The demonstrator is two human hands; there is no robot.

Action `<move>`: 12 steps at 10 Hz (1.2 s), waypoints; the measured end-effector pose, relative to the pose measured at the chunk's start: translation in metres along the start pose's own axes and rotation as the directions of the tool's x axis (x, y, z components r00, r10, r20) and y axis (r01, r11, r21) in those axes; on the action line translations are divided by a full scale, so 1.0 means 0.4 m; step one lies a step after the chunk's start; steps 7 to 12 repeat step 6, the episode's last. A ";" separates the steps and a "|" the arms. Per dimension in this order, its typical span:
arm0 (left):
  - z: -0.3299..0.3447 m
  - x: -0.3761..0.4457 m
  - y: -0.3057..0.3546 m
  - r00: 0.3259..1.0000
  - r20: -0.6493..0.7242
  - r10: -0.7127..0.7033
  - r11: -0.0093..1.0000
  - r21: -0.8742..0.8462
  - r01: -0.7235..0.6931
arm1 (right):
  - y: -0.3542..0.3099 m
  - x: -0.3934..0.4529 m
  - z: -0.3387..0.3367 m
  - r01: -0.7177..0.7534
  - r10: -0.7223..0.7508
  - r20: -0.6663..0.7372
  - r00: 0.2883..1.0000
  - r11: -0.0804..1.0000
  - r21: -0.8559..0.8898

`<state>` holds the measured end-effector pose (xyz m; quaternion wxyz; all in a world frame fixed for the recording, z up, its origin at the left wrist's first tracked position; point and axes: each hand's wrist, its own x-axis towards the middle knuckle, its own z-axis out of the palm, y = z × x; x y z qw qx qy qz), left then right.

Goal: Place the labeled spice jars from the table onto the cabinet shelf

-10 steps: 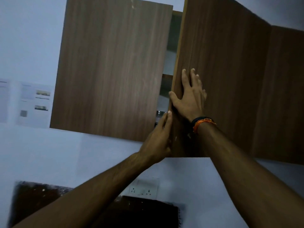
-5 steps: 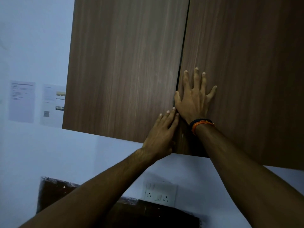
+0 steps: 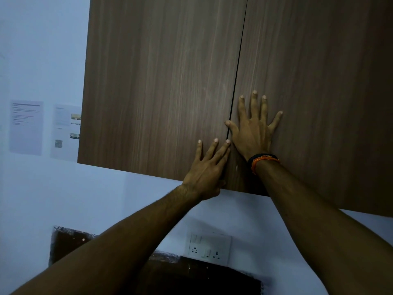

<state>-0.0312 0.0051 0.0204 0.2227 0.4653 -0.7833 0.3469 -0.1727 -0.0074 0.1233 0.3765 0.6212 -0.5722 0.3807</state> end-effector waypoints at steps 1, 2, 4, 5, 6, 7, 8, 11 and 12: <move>0.011 0.003 0.005 1.000 -0.007 -0.002 1.000 0.009 0.003 | 0.010 -0.006 0.007 0.029 -0.029 0.011 1.000 0.999 -0.020; 0.003 0.004 0.002 1.000 0.022 -0.002 1.000 0.014 0.002 | 0.008 -0.005 0.000 0.028 -0.027 0.043 0.999 0.999 -0.030; -0.045 0.003 -0.012 0.990 0.143 0.021 1.000 0.011 -0.023 | 0.005 -0.003 -0.060 0.051 -0.052 0.196 0.979 0.999 0.012; -0.071 -0.001 -0.017 0.976 0.213 0.051 0.999 -0.008 -0.050 | 0.017 -0.050 -0.106 0.017 -0.057 0.239 0.969 0.986 0.165; -0.090 0.003 -0.016 0.970 0.237 0.049 0.999 -0.031 -0.043 | 0.055 -0.147 -0.143 -0.036 -0.037 0.247 0.968 0.958 0.286; -0.090 0.003 -0.016 0.970 0.237 0.049 0.999 -0.031 -0.043 | 0.055 -0.147 -0.143 -0.036 -0.037 0.247 0.968 0.958 0.286; -0.090 0.003 -0.016 0.970 0.237 0.049 0.999 -0.031 -0.043 | 0.055 -0.147 -0.143 -0.036 -0.037 0.247 0.968 0.958 0.286; -0.090 0.003 -0.016 0.970 0.237 0.049 0.999 -0.031 -0.043 | 0.055 -0.147 -0.143 -0.036 -0.037 0.247 0.968 0.958 0.286; -0.090 0.003 -0.016 0.970 0.237 0.049 0.999 -0.031 -0.043 | 0.055 -0.147 -0.143 -0.036 -0.037 0.247 0.968 0.958 0.286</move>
